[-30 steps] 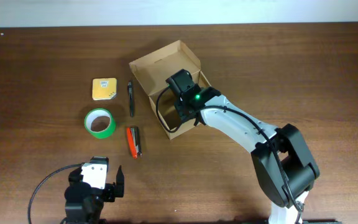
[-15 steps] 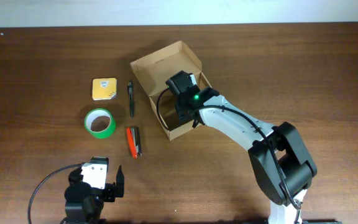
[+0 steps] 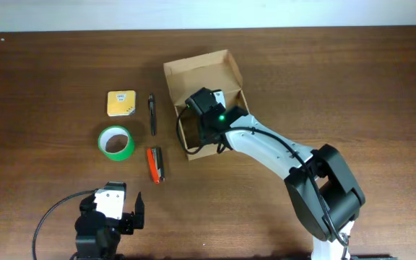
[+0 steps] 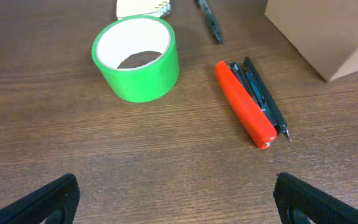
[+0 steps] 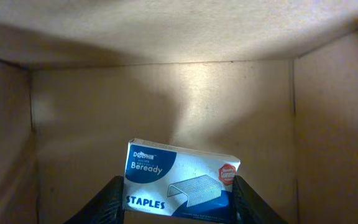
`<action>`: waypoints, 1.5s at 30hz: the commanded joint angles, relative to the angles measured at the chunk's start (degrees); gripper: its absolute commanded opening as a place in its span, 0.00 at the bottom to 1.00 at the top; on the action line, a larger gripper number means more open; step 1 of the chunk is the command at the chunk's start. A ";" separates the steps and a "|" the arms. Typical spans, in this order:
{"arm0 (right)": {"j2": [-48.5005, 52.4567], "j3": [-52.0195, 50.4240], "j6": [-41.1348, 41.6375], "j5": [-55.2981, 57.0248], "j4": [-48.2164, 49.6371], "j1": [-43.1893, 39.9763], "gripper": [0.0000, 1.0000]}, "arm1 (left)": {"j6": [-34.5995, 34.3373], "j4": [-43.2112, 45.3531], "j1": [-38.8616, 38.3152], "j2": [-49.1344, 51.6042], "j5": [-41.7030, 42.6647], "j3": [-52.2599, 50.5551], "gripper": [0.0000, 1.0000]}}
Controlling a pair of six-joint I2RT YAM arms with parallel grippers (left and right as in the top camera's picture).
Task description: Pack container
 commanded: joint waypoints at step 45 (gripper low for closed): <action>-23.34 13.88 -11.47 5.27 -20.98 0.35 0.99 | 0.72 0.17 0.35 -0.55 -0.37 -0.22 0.99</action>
